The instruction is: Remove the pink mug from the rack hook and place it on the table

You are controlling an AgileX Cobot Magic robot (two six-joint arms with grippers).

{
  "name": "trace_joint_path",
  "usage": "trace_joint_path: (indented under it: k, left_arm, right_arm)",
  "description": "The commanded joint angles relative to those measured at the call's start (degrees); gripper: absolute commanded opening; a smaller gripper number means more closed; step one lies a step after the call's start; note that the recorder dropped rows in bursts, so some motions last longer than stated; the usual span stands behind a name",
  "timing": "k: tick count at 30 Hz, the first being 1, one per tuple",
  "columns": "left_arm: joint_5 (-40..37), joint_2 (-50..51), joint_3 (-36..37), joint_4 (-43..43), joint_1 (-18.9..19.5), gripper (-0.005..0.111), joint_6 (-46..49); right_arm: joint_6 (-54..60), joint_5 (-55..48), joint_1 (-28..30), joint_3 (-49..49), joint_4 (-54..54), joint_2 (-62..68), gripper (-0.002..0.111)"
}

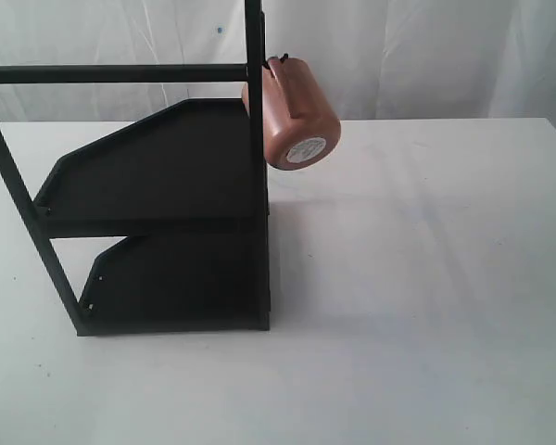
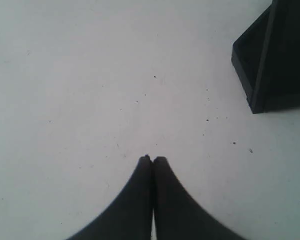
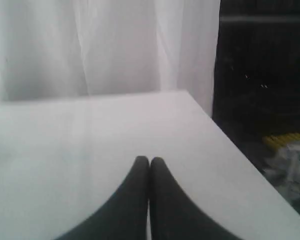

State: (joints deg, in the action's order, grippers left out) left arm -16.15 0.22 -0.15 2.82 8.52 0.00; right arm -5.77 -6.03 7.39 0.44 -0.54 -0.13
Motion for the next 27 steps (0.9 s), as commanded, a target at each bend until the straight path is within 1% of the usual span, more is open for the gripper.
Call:
trace_joint_path:
  k: [1,3,5,6,7,9,10,11,12,17,19,20,21,23,25,27]
  left_arm:
    - [0.02,-0.22,0.15,-0.2,-0.01,0.0,0.0]
    - [0.02,-0.22,0.15,-0.2,-0.01,0.0,0.0]
    - [0.02,-0.22,0.15,-0.2,-0.01,0.0,0.0]
    - [0.02,-0.22,0.15,-0.2,-0.01,0.0,0.0]
    - [0.02,-0.22,0.15,-0.2,-0.01,0.0,0.0]
    - [0.02,-0.22,0.15,-0.2,-0.01,0.0,0.0]
    - [0.02,-0.22,0.15,-0.2,-0.01,0.0,0.0]
    - [0.02,-0.22,0.15,-0.2,-0.01,0.0,0.0]
    - [0.02,-0.22,0.15,-0.2,-0.01,0.0,0.0]
    - [0.02,-0.22,0.15,-0.2,-0.01,0.0,0.0]
    - [0.02,-0.22,0.15,-0.2,-0.01,0.0,0.0]
    - [0.02,-0.22,0.15,-0.2,-0.01,0.0,0.0]
    - [0.02,-0.22,0.15,-0.2,-0.01,0.0,0.0]
    - [0.02,-0.22,0.15,-0.2,-0.01,0.0,0.0]
    - [0.02,-0.22,0.15,-0.2,-0.01,0.0,0.0]
    - [0.02,-0.22,0.15,-0.2,-0.01,0.0,0.0]
  right_arm:
    - [-6.56,14.4,0.39,-0.44,-8.25,0.13,0.0]
    - [-7.06,19.41,0.39,-0.44,-8.79,0.13,0.0]
    - [-15.52,23.88,0.39,-0.44,-8.79,0.13,0.0]
    - [-21.73,26.54,0.39,-0.44,-8.79,0.13,0.0]
    - [-22.49,27.49,0.39,-0.55,-7.01,0.13,0.0]
    - [-22.51,25.31,0.39,-3.53,1.82,0.13,0.0]
    - [-22.86,20.42,0.39,-6.13,7.66,1.13,0.0]
    - [-22.87,15.41,0.39,-8.69,9.43,3.01,0.0]
    - [-22.77,9.31,0.39,-11.46,9.43,6.36,0.0]
    - [-14.83,-4.87,-1.26,-21.34,9.38,24.84,0.0]
    - [-5.47,-16.68,-4.6,-28.66,6.96,34.64,0.0]
    - [-2.14,-20.17,-5.53,-30.63,5.62,37.26,0.0]
    - [2.93,-26.36,-7.03,-34.07,3.18,42.46,0.0]
    - [8.47,-33.74,-9.12,-38.92,-0.44,49.54,0.0]
    - [13.04,-37.37,-11.08,-43.24,-4.39,54.82,0.0]
    - [17.02,-38.14,-12.43,-45.79,-7.65,57.44,0.0]
